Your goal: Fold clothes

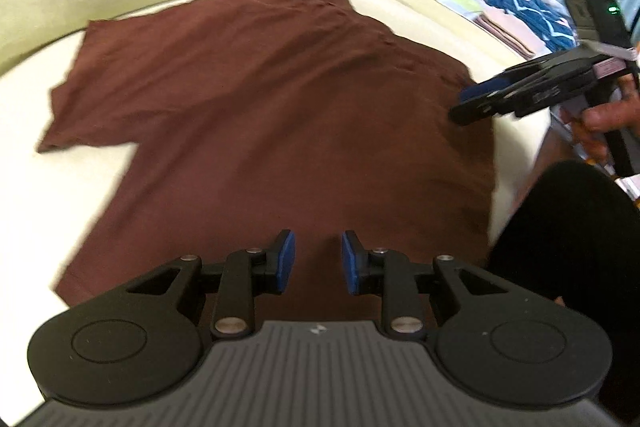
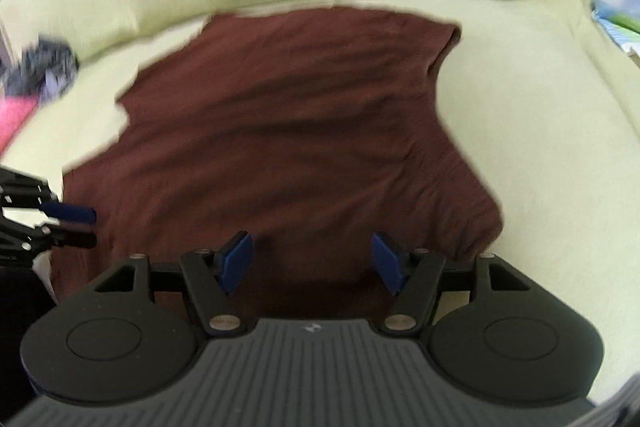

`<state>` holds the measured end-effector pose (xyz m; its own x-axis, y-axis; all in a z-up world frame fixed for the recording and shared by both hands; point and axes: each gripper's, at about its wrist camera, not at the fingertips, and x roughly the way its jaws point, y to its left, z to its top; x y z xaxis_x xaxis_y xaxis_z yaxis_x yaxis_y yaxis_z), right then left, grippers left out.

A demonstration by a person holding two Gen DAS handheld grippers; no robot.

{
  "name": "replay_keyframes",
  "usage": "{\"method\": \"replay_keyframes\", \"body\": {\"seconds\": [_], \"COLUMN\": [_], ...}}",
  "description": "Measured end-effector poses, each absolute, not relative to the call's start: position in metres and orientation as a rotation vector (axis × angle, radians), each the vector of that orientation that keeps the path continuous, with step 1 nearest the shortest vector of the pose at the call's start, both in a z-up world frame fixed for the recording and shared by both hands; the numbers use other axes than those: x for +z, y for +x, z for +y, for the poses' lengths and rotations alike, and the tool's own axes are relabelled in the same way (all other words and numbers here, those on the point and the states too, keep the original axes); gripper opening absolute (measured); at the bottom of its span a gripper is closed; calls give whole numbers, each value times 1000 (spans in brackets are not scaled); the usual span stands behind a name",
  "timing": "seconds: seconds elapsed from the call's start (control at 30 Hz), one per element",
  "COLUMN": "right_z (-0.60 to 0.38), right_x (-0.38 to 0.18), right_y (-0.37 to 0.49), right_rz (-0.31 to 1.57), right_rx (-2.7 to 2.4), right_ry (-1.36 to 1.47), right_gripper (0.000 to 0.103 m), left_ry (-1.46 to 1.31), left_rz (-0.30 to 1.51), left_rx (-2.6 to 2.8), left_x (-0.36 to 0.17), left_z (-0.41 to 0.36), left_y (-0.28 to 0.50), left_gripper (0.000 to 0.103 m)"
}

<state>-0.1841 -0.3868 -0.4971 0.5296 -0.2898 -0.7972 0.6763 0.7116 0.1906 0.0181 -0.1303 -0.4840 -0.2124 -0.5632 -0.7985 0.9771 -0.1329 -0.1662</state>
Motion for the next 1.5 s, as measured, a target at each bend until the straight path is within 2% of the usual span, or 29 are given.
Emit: {"method": "replay_keyframes", "body": {"seconds": [0.23,0.5,0.77,1.13,1.43,1.5], "right_z": [-379,-368,-339,-289,-256,-250], "right_x": [-506,-472,-448,-415,-392,-387], "right_y": [-199,-226,-237,-237,-231,-231], "right_rz": [918,786,732,674,660,658], "right_rx": [-606,-625,-623,-599,-580,-582], "right_ry": [499,547,541,498,441,429], "right_gripper": [63,64,66,67,70,75], "left_ry": [731,756,698,678,662,655], "left_rz": [846,821,836,770,731,719], "left_rx": [-1669,-1616,-1449,-1409,-1399,-1398], "left_x": [-486,-479,-453,-421,-408,-404], "left_z": [-132,-126,-83,-34,-6,2], "left_y": [-15,-39,-6,-10,-19,-21], "left_gripper": [35,40,46,52,59,63]}}
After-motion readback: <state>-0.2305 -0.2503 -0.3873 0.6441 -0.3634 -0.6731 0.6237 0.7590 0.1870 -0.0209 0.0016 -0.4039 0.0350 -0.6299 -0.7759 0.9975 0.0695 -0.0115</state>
